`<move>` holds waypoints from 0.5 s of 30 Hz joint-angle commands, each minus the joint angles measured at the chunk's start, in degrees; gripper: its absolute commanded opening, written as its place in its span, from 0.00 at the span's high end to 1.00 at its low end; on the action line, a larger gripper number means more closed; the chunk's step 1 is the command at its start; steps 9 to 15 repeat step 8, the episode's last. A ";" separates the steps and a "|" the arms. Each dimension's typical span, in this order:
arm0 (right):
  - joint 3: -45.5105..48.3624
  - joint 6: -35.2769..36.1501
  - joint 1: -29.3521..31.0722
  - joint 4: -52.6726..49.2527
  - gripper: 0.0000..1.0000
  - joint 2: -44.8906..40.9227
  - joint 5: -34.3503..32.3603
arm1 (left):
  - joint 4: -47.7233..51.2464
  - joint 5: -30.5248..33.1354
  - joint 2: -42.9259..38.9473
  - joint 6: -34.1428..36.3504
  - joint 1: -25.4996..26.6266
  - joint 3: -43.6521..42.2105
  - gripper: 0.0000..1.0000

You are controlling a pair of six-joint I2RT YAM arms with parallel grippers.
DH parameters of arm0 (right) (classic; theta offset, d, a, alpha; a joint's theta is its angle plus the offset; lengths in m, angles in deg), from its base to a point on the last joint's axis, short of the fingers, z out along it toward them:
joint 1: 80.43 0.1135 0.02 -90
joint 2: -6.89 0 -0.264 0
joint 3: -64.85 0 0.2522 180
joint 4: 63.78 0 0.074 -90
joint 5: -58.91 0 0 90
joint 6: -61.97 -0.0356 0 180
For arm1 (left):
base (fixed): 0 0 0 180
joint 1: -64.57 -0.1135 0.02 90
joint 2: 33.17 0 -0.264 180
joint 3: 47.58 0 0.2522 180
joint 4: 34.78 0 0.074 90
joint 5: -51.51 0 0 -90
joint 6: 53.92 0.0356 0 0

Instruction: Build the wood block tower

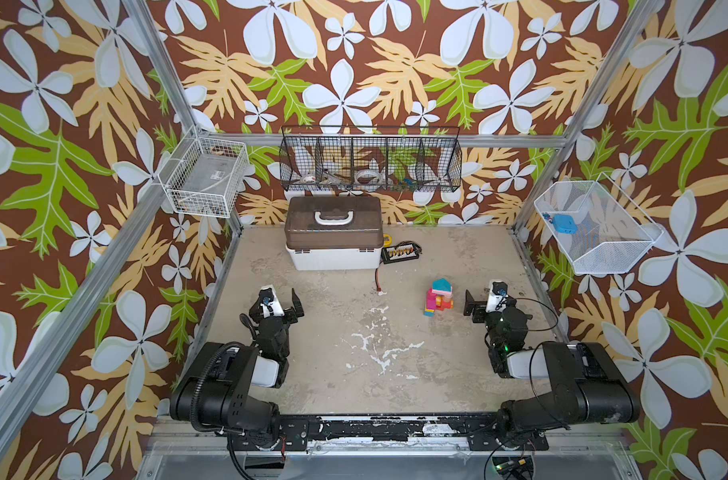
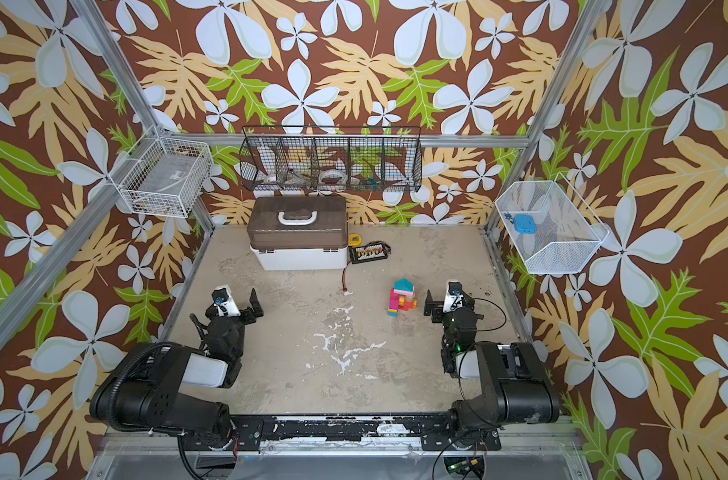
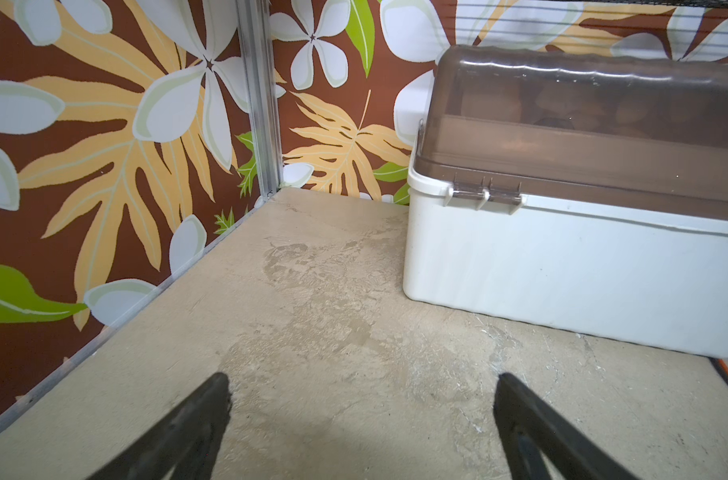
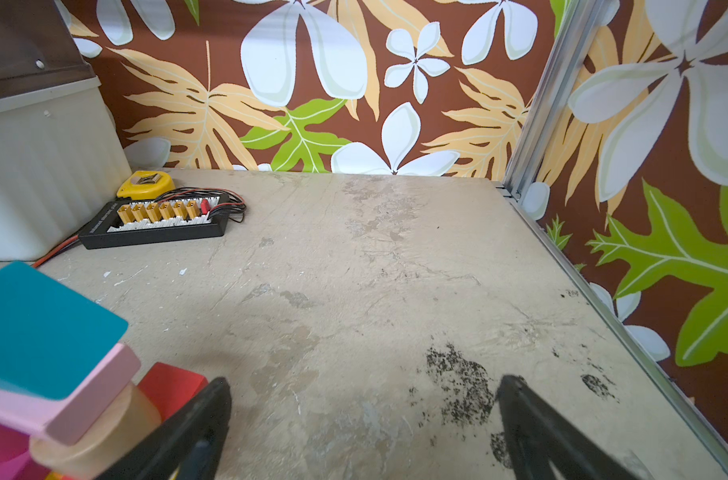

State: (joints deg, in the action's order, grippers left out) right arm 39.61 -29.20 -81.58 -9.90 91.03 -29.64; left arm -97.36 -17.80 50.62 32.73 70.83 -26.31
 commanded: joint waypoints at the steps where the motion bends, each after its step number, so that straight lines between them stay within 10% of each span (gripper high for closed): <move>1: -0.29 0.42 0.02 0.74 0.00 -0.02 -0.13 | -1.15 -0.03 -0.09 -0.42 -0.04 0.07 0.00; 15: -0.12 2.01 2.25 0.89 0.00 -0.12 -3.80 | -1.12 -0.08 -0.12 -0.42 -0.02 0.10 0.00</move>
